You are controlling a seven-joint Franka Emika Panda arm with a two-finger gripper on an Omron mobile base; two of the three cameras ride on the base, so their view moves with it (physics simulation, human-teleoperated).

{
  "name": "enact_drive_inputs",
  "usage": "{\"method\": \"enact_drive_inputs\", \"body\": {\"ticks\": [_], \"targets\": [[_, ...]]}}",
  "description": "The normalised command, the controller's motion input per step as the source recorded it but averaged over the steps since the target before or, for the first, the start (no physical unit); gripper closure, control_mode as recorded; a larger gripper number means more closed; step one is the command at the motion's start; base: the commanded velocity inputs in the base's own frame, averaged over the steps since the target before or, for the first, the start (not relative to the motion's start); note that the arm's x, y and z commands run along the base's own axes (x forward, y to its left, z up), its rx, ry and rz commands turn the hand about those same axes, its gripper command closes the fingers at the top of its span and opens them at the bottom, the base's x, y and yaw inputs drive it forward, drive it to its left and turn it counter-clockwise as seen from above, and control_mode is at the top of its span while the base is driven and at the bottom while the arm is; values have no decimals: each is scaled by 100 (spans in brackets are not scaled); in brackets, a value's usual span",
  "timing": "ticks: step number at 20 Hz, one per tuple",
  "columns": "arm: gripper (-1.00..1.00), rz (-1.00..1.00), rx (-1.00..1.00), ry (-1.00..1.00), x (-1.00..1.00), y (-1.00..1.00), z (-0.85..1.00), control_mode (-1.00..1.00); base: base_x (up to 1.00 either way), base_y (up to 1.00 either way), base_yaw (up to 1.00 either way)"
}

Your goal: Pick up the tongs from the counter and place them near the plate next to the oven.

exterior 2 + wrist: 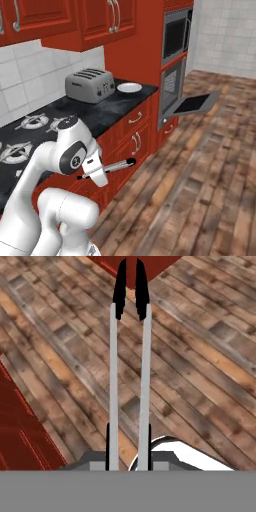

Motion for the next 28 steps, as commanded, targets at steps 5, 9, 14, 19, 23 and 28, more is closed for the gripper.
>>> {"method": "enact_drive_inputs", "body": {"ticks": [5, 9, 14, 19, 23, 28], "targets": [[100, 0, 0, 0, 0, 0, 0, 100, 91, -47, 4], [100, 0, 0, 0, 0, 0, 0, 100, 69, -56, 16], [100, 0, 0, 0, 0, 0, 0, 100, 59, -57, 19], [100, 0, 0, 0, 0, 0, 0, 100, 48, -73, 28], [100, 0, 0, 0, 0, 0, 0, 100, 40, -78, 35], [100, 0, 0, 0, 0, 0, 0, 100, 38, -68, 35]]}}
